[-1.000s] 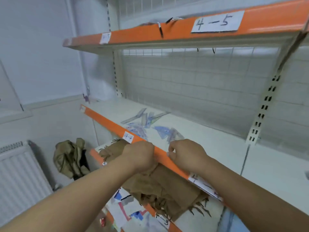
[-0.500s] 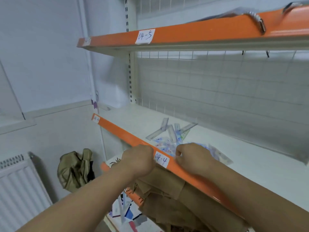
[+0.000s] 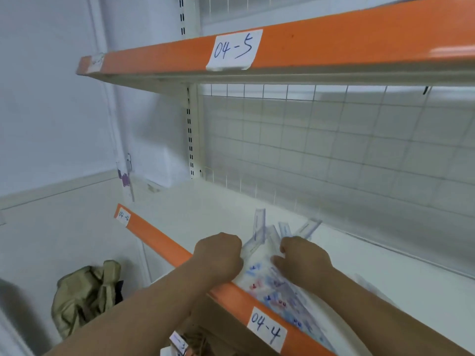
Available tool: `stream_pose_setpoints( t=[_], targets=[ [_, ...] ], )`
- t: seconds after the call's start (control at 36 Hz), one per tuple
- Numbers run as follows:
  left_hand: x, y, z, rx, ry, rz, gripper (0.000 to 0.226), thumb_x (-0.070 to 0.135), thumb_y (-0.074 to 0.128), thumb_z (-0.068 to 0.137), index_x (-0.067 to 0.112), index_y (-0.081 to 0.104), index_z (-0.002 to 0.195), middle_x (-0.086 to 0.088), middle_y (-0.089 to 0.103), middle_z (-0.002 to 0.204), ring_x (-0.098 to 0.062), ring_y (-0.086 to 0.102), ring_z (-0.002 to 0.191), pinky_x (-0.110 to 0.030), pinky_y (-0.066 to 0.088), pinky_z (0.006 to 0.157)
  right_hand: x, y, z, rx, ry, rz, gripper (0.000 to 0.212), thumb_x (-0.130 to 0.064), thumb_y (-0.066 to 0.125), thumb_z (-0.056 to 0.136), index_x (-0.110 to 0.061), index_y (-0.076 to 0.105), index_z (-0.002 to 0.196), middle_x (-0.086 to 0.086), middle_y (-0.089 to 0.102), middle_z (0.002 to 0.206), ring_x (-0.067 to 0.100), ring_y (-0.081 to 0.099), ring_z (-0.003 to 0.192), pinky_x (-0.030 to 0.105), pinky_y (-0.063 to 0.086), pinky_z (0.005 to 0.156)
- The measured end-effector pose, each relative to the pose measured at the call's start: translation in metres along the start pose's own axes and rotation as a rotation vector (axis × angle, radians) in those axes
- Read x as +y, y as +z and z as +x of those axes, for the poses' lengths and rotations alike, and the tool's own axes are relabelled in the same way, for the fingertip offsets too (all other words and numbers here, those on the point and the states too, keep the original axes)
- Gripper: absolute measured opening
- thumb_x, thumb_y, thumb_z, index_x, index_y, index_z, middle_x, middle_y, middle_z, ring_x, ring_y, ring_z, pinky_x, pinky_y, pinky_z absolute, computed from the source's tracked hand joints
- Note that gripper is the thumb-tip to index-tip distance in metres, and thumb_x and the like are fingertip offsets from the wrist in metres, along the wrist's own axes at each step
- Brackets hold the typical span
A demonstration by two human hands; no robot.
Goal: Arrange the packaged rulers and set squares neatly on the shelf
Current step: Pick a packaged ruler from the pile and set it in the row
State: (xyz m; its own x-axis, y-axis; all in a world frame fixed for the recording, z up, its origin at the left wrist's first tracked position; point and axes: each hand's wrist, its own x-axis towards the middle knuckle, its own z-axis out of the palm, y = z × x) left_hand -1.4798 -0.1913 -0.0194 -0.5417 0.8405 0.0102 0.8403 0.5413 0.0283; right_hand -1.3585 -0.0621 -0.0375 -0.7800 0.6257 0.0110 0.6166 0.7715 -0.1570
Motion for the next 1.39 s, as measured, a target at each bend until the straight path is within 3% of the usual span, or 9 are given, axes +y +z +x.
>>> stream_pose_setpoints(
  t=[0.14,0.44,0.61,0.69,0.78,0.89,1.0,1.11,1.39],
  targets=[
    [-0.011,0.005,0.030,-0.039,0.079,-0.006,0.027,0.032,0.046,0.094,0.014,0.058,0.110,-0.004,0.059,0.118,-0.024,0.056,0.110,-0.027,0.040,0.078,-0.006,0.006,0.015,-0.023,0.130,-0.023,0.050,-0.057,0.045,0.091,-0.014,0.049,0.117,0.005,0.052,0.117,0.023,0.059,0.104,0.033,0.048,0.081],
    [-0.021,0.008,0.090,-0.037,0.289,0.017,0.025,0.029,0.044,0.097,0.014,0.060,0.108,-0.003,0.061,0.113,-0.021,0.060,0.104,-0.025,0.039,0.073,-0.006,-0.003,0.029,-0.070,0.380,0.038,0.026,-0.040,0.057,0.087,-0.018,0.055,0.100,0.001,0.061,0.109,0.020,0.058,0.102,0.026,0.039,0.073],
    [-0.015,0.014,0.107,-0.028,0.301,-0.011,0.025,0.034,0.046,0.098,0.015,0.060,0.107,-0.003,0.063,0.113,-0.021,0.061,0.103,-0.024,0.037,0.070,-0.004,-0.004,0.020,-0.055,0.487,0.047,0.029,-0.034,0.061,0.082,-0.019,0.044,0.064,-0.005,0.047,0.068,0.017,0.051,0.072,0.023,0.034,0.053],
    [-0.008,0.015,0.111,-0.047,0.316,-0.029,0.033,0.041,0.043,0.099,0.014,0.060,0.108,-0.003,0.064,0.113,-0.022,0.061,0.103,-0.025,0.038,0.071,-0.001,-0.004,0.013,-0.062,0.533,0.066,0.026,-0.025,0.060,0.080,-0.018,0.043,0.061,-0.005,0.046,0.062,0.017,0.051,0.069,0.022,0.032,0.048],
    [-0.001,0.018,0.115,-0.039,0.347,-0.045,0.042,0.049,0.042,0.098,0.012,0.059,0.108,-0.005,0.065,0.109,-0.023,0.062,0.100,-0.026,0.040,0.070,0.000,-0.008,0.002,-0.062,0.520,0.044,0.006,-0.019,0.057,0.082,-0.014,0.058,0.082,0.001,0.057,0.084,0.019,0.055,0.080,0.024,0.037,0.054],
    [0.007,0.020,0.122,-0.062,0.472,-0.110,0.049,0.044,0.055,0.093,0.018,0.042,0.133,-0.009,0.048,0.129,-0.026,0.048,0.119,-0.032,0.043,0.085,0.006,-0.013,-0.013,-0.024,0.462,-0.019,0.034,-0.029,0.055,0.089,-0.012,0.058,0.118,0.007,0.054,0.119,0.024,0.056,0.108,0.029,0.048,0.083],
    [0.011,0.018,0.124,-0.215,0.641,-0.164,0.071,0.037,0.067,0.086,0.030,0.030,0.146,-0.004,0.037,0.135,-0.022,0.035,0.128,-0.038,0.039,0.105,0.008,-0.016,-0.022,-0.004,0.421,-0.061,0.038,-0.028,0.053,0.091,-0.011,0.054,0.125,0.008,0.050,0.124,0.025,0.049,0.117,0.033,0.046,0.090],
    [0.015,0.016,0.118,-0.154,0.688,-0.129,0.051,0.035,0.071,0.082,0.022,0.054,0.128,0.000,0.051,0.123,-0.017,0.048,0.116,-0.033,0.045,0.094,0.010,-0.016,-0.026,0.055,0.394,-0.070,0.034,-0.021,0.051,0.092,-0.012,0.054,0.125,0.008,0.050,0.123,0.025,0.049,0.116,0.034,0.047,0.090],
    [0.008,0.009,0.109,0.067,0.735,-0.068,0.033,0.041,0.063,0.088,0.024,0.063,0.117,0.005,0.062,0.114,-0.016,0.056,0.107,-0.026,0.042,0.081,0.001,-0.014,-0.028,0.104,0.285,-0.155,0.039,-0.029,0.052,0.095,-0.014,0.050,0.130,0.006,0.048,0.122,0.024,0.046,0.116,0.035,0.048,0.087]
  ],
)
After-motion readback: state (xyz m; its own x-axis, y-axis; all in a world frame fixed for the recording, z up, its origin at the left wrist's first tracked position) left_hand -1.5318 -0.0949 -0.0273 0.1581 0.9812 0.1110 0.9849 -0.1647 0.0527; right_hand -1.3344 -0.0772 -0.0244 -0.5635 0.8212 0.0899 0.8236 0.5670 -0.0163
